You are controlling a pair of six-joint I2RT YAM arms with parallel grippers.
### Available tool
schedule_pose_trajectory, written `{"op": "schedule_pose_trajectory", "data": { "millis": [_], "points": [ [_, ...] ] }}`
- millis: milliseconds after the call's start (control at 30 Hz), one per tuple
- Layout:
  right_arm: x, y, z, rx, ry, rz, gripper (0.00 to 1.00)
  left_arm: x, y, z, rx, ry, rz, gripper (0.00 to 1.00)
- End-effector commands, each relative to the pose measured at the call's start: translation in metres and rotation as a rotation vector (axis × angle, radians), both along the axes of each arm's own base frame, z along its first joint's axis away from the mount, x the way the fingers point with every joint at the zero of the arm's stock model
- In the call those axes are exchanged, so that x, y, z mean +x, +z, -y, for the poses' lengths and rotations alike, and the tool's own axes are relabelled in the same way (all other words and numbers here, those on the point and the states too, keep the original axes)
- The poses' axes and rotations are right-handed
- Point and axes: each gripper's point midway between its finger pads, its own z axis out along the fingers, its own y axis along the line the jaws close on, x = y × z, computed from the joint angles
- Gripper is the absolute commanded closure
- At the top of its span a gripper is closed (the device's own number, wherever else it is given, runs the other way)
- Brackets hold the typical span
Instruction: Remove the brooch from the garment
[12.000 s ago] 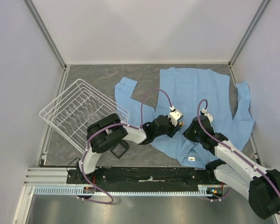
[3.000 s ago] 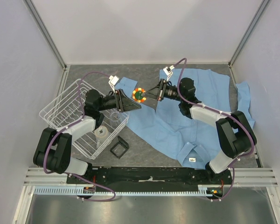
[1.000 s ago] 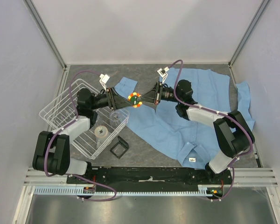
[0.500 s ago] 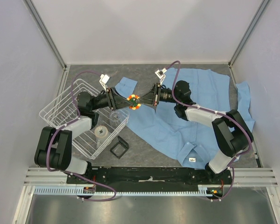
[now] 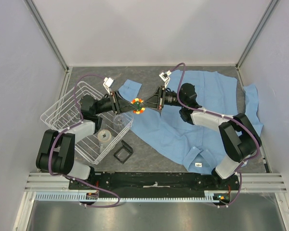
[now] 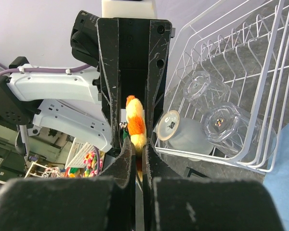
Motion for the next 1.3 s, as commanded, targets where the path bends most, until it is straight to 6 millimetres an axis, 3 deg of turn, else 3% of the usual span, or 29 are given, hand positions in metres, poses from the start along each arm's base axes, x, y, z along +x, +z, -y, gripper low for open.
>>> {"op": "schedule_pose_trajectory", "data": {
  "millis": [0,700,1267],
  "points": [
    [0.002,0.006,-0.008,0.002,-0.007,0.062,1.0,-0.009,0.01,0.005,-0.019,-0.028,0.062,0.65],
    [-0.001,-0.003,-0.021,-0.057,-0.004,0.088,1.0,-0.011,0.01,0.009,-0.009,-0.06,0.062,0.73],
    [-0.001,-0.016,-0.035,-0.134,-0.007,0.092,1.0,-0.013,0.013,0.013,-0.001,-0.083,0.067,0.73]
  ]
}}
